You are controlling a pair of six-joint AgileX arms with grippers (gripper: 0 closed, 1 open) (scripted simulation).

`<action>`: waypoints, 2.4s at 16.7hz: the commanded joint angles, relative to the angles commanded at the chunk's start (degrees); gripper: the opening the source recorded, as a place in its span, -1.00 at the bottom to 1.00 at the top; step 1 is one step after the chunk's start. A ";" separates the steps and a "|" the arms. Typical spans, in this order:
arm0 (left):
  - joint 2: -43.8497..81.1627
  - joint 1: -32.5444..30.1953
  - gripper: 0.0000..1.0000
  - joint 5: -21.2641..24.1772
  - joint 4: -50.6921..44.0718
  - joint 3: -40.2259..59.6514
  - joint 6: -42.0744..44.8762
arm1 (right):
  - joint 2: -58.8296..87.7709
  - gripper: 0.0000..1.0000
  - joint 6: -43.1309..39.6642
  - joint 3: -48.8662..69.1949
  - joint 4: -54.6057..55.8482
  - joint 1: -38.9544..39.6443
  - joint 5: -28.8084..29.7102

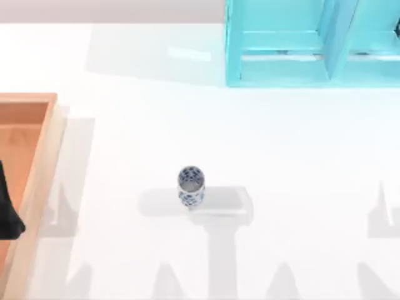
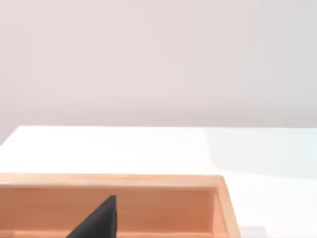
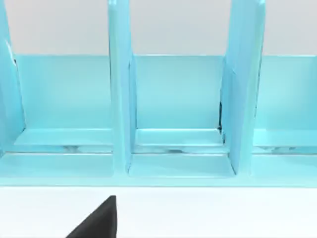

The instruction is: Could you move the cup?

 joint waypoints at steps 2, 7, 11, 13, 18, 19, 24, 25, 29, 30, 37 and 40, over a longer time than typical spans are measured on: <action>0.00 0.00 1.00 0.00 0.00 0.00 0.00 | 0.00 1.00 0.00 0.00 0.00 0.00 0.00; 0.00 0.00 1.00 0.00 0.00 0.00 0.00 | 7.65 1.00 2.59 8.48 -4.30 4.12 1.94; 0.00 0.00 1.00 0.00 0.00 0.00 0.00 | 22.39 1.00 7.62 26.14 -12.98 11.46 4.62; 0.00 0.00 1.00 0.00 0.00 0.00 0.00 | 32.00 1.00 10.94 38.07 -18.78 15.85 5.95; 0.00 0.00 1.00 0.00 0.00 0.00 0.00 | 60.33 1.00 21.09 71.57 -36.42 27.24 8.28; 0.00 0.00 1.00 0.00 0.00 0.00 0.00 | 66.34 1.00 23.31 78.18 -40.23 29.38 8.45; 0.00 0.00 1.00 0.00 0.00 0.00 0.00 | 94.87 1.00 33.94 105.95 -58.67 38.61 7.93; 0.00 0.00 1.00 0.00 0.00 0.00 0.00 | 100.09 1.00 35.85 110.30 -62.08 40.09 7.60; 0.00 0.00 1.00 0.00 0.00 0.00 0.00 | 118.53 1.00 42.43 124.95 -74.20 44.79 6.11; 0.00 0.00 1.00 0.00 0.00 0.00 0.00 | 122.52 1.00 43.81 128.23 -76.80 45.67 5.77; 0.00 0.00 1.00 0.00 0.00 0.00 0.00 | 140.08 1.00 49.93 143.53 -88.31 49.04 4.73; 0.00 0.00 1.00 0.00 0.00 0.00 0.00 | 141.52 1.00 50.44 144.36 -89.22 49.26 4.73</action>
